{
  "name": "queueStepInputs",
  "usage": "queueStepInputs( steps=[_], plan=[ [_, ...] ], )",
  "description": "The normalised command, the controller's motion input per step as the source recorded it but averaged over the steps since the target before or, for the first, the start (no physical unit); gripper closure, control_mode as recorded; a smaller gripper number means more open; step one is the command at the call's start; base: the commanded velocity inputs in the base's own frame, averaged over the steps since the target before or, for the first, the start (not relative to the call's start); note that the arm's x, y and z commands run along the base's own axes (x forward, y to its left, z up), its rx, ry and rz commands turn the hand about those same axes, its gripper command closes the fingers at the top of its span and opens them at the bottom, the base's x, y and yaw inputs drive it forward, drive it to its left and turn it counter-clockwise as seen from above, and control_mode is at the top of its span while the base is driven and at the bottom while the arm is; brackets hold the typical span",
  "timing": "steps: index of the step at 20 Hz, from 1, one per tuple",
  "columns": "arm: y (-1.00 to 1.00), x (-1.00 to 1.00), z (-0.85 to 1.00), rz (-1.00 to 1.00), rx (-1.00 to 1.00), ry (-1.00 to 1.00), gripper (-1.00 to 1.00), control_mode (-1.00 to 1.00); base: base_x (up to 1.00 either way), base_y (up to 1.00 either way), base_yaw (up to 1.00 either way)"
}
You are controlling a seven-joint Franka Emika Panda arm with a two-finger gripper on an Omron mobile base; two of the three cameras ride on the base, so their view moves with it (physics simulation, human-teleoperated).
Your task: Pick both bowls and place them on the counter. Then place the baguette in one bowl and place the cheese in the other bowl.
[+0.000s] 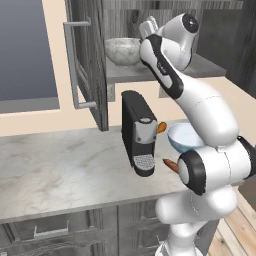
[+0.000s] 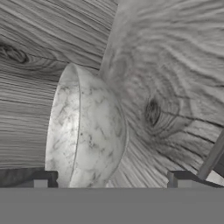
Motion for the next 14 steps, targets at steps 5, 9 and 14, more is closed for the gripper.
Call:
queueStepInputs(
  steps=[5, 9, 14],
  plan=[
    [0.03, 0.2, -0.08, 0.01, 0.0, 0.01, -1.0, -1.0, 0.0, 0.0, 0.0],
    [0.05, 0.23, -0.1, 0.02, 0.0, 0.03, -1.0, -1.0, 0.0, 0.0, 0.0],
    [0.04, 0.23, -0.03, 0.02, 0.0, 0.02, -1.0, -1.0, 0.0, 0.0, 0.0]
  ],
)
